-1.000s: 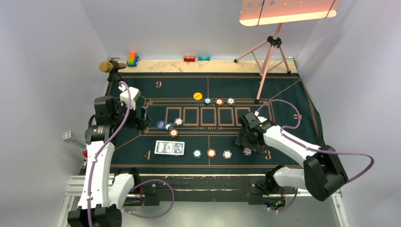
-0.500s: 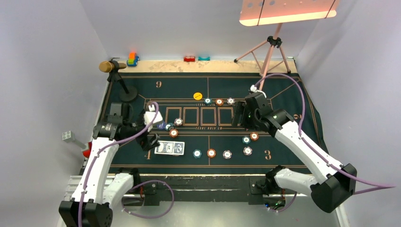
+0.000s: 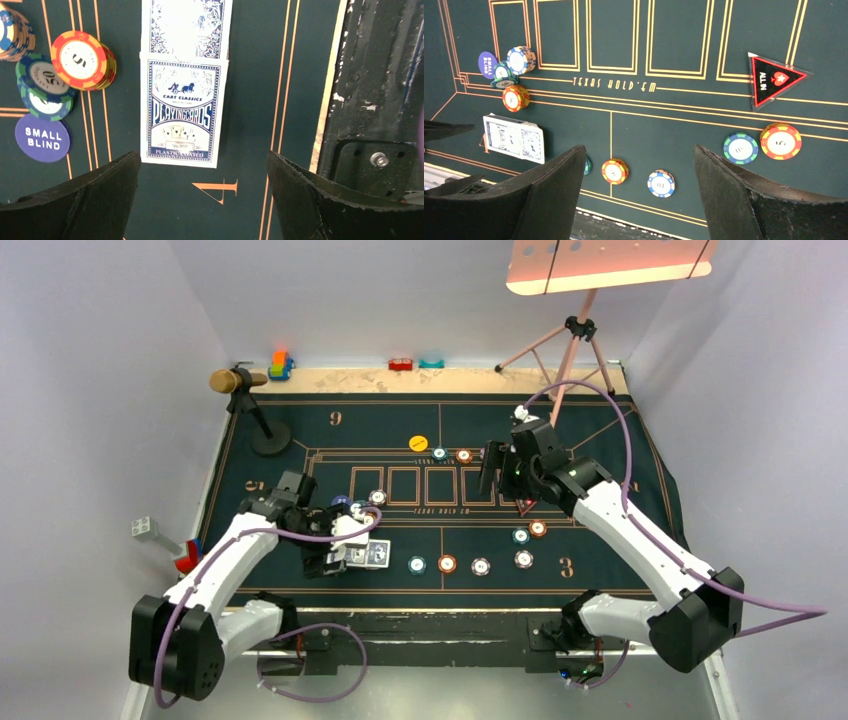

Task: Distribute texas hold em gaming equipment

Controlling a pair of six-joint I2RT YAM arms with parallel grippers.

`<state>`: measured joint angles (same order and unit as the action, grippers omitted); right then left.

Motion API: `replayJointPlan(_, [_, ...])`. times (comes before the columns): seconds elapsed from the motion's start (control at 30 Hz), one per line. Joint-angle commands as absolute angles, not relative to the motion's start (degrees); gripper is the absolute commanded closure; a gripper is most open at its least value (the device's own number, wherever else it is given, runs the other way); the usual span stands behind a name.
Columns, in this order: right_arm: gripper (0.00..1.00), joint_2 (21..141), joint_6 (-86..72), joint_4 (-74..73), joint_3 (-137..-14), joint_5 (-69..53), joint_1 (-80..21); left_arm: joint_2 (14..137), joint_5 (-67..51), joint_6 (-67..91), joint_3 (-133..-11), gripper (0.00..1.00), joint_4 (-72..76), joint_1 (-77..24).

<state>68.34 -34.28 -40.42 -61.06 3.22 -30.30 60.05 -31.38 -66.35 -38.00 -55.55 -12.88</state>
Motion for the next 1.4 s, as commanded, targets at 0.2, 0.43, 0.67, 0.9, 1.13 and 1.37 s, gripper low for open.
replayJointPlan(0.2, [0.18, 69.5, -32.2, -36.7, -64.1, -0.4, -30.1, 66.6, -29.2, -67.7, -39.9, 0.0, -50.0, -17.6])
replayJointPlan(0.43, [0.18, 70.7, -30.9, -36.5, -64.5, -2.4, -30.1, 71.1, -27.7, -66.1, -42.3, 0.0, -49.0, -19.7])
replayJointPlan(0.67, [0.18, 71.0, -30.6, -36.5, -64.6, -3.1, -30.1, 75.0, -28.0, -65.2, -44.3, 0.0, -48.3, -20.8])
replayJointPlan(0.9, [0.18, 71.5, -30.0, -37.0, -65.6, -3.3, -30.1, 74.7, -25.8, -65.5, -43.6, 0.0, -49.2, -23.0])
replayJointPlan(1.13, [0.19, 71.6, -29.6, -37.0, -66.4, -3.3, -30.0, 77.5, -21.7, -62.8, -45.7, 0.0, -49.9, -26.0])
replayJointPlan(1.37, [0.19, 70.8, -29.0, -36.6, -65.8, -3.9, -30.0, 78.6, -18.2, -60.2, -46.3, 0.0, -48.0, -26.8])
